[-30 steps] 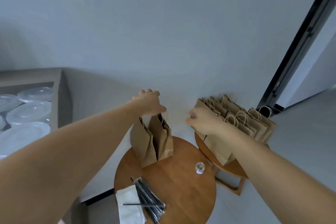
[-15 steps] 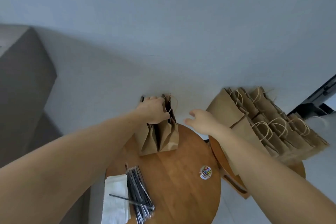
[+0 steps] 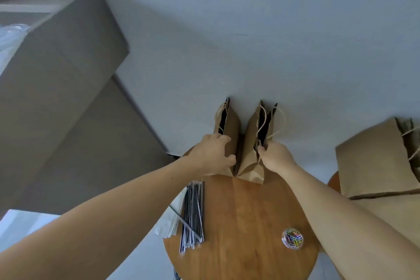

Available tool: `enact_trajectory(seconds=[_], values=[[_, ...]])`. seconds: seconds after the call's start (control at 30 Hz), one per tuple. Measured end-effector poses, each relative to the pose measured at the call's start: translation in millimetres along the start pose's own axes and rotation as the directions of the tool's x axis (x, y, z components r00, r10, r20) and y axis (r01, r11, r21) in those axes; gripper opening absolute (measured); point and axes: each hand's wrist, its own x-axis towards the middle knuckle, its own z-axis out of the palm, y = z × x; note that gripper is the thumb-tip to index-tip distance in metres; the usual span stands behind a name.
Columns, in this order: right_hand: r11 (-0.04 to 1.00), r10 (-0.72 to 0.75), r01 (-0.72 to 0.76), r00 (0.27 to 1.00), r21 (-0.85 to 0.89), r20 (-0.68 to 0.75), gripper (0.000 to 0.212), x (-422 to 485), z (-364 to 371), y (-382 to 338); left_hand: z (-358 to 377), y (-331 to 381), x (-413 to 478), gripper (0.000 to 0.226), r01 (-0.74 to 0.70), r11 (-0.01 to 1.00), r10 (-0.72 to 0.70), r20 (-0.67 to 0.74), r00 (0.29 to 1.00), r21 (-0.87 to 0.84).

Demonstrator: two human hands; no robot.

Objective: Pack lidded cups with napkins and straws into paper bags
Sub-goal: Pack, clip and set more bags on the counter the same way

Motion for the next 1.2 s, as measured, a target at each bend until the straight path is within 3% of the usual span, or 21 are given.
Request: enact_trajectory(seconds=[0.3,0.5,0.67,0.77,0.9,1.03,1.2], values=[[0.998,-0.027,0.020,0.992,-0.059,-0.121,0.035,-55.8,-0.9,8.3,28.1,19.1,-9.3,0.060,-0.027,0.997,0.026,-0.023,0.999,-0.079],[0.986,0.023,-0.043,0.992,-0.161,-0.120,0.035,-157.1,40.6,17.5,64.6,20.8,-47.6,0.076,0.056,0.980,-0.027,0.154,0.988,-0.189],[0.972,0.089,-0.102,0.994,-0.213,-0.071,0.039,-228.9,86.8,37.4,108.1,15.4,-89.9,0.075,0.063,0.994,-0.037,0.263,0.964,-0.091],[0.979,0.100,-0.101,0.995,-0.180,-0.014,0.041,-250.3,96.8,43.9,127.6,9.4,-113.4,0.067,0.041,0.998,-0.027,0.279,0.960,-0.045],[0.985,0.130,-0.114,0.984,-0.129,0.122,0.037,-257.0,92.2,50.8,135.1,3.5,-123.5,0.036,0.157,0.975,-0.106,0.298,0.949,-0.155],[0.995,0.102,-0.102,0.988,-0.004,0.120,0.065,-233.2,89.8,42.3,138.1,8.5,-119.4,0.027,0.193,0.962,-0.130,0.295,0.947,-0.195],[0.967,0.207,-0.206,0.978,0.148,0.011,0.034,-202.6,91.3,38.8,149.6,9.3,-111.8,0.022,0.267,0.946,-0.214,0.265,0.940,-0.184]])
